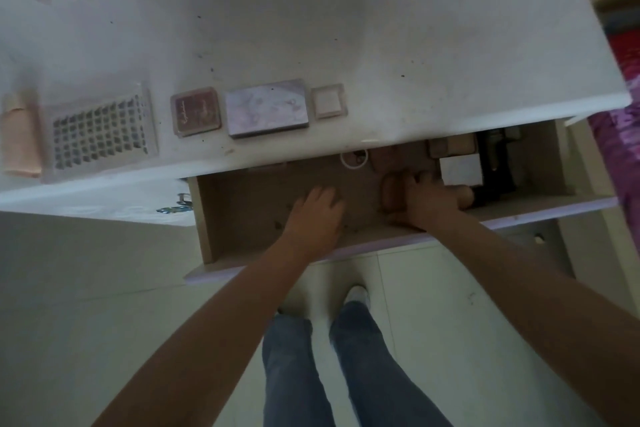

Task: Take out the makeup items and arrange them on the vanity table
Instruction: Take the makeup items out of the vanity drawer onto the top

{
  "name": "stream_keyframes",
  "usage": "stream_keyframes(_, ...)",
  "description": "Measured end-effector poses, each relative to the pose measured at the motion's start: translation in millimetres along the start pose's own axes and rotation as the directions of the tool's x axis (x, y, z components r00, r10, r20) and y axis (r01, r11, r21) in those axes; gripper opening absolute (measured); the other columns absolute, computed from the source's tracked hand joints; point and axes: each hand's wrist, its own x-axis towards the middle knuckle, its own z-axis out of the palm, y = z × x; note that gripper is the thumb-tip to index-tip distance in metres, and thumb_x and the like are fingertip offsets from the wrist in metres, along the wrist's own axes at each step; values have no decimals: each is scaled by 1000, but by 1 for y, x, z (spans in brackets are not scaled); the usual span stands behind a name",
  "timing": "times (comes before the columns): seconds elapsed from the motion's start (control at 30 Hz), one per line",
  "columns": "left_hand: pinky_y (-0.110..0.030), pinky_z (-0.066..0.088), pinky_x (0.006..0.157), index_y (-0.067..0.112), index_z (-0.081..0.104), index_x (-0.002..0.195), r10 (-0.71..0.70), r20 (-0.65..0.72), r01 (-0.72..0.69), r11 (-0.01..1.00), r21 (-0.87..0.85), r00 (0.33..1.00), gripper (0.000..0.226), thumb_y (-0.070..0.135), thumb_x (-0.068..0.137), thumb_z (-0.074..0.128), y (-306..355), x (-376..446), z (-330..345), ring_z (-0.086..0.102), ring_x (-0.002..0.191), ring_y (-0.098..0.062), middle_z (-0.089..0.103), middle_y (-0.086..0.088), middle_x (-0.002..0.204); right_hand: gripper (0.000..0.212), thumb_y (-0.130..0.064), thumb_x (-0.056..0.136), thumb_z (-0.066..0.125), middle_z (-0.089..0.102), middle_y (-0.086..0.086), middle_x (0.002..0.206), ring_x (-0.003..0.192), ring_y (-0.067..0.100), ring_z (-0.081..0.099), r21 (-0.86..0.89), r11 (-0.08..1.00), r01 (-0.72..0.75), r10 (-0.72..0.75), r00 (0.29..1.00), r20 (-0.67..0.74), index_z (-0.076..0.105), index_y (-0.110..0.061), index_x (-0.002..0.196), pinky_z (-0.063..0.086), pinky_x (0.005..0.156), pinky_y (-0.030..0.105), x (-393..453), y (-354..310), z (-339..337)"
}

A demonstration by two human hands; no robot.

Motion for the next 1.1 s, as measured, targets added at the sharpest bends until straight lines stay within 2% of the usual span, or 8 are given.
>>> stream_keyframes(0.13, -40, 36, 97, 9, 34, 132, -202, 29, 203, 978, -55, 979, 47, 16, 88, 47, 15, 35, 16, 34, 122, -33, 36, -17, 133, 73, -40, 86, 53, 29, 27, 137, 123, 39, 36, 73, 996, -61, 63, 998, -28, 19, -1, 138, 39, 95, 44, 22, -12, 14)
stream_keyframes(0.3, -41, 30, 103, 17, 18, 145, -352, -57, 322, 903, -285, 934, 62, 9, 89, 45, 31, 83, 27, 24, 132, -33, 20, -17, 146, 56, -34, 90, 45, 39, 25, 130, 118, 37, 40, -120, 992, 38, -48, 996, -75, 30, -3, 134, 43, 87, 43, 31, -10, 19)
stream_keyframes(0.4, -42, 30, 103, 16, 23, 143, -469, -46, 411, 815, -409, 882, 62, 18, 89, 51, 29, 100, 36, 25, 132, -35, 20, -19, 146, 56, -34, 90, 47, 38, 25, 130, 118, 38, 40, -113, 993, 28, -39, 995, -94, 31, -4, 134, 43, 88, 43, 32, -10, 20)
stream_keyframes(0.63, -40, 39, 93, 10, 34, 136, -487, -40, 432, 806, -404, 872, 60, 24, 84, 60, 23, 102, 43, 40, 118, -38, 32, -23, 137, 47, -23, 91, 44, 36, 25, 130, 117, 40, 40, -116, 993, 31, -46, 991, -127, 34, -1, 132, 41, 90, 46, 41, -11, 24)
stream_keyframes(0.83, -34, 45, 80, 16, 48, 127, -359, -50, 311, 864, -396, 932, 59, 30, 73, 67, 33, 56, 18, 52, 101, -37, 50, -18, 115, 63, -45, 76, 57, 44, 19, 122, 111, 35, 42, -6, 985, 170, -169, 974, -153, 39, -7, 122, 39, 88, 40, 16, 4, 9)
stream_keyframes(0.93, -34, 47, 75, 11, 57, 119, -261, -255, 138, 899, -415, 931, 57, 21, 65, 74, 41, 32, -12, 56, 93, -36, 57, -18, 102, 71, -38, 65, 69, 45, 17, 119, 109, 33, 42, 136, 961, 241, -205, 950, -235, 38, -3, 118, 34, 89, 37, -13, 27, -16)
stream_keyframes(1.03, -35, 50, 72, 3, 63, 112, -167, -498, -14, 941, -338, 851, 51, 14, 63, 77, 45, 34, -48, 60, 83, -35, 63, -20, 94, 82, -32, 58, 77, 45, 13, 124, 112, 32, 42, 326, 911, 251, -130, 928, -350, 36, -6, 125, 37, 88, 34, -34, 45, -53)
stream_keyframes(1.1, -39, 48, 78, 4, 60, 116, -154, -551, -27, 951, -307, 820, 51, 15, 69, 74, 45, 50, -72, 59, 90, -36, 63, -21, 101, 81, -33, 60, 77, 46, 9, 126, 113, 27, 42, 316, 900, 300, -158, 901, -403, 38, -10, 126, 35, 88, 31, -40, 51, -75)
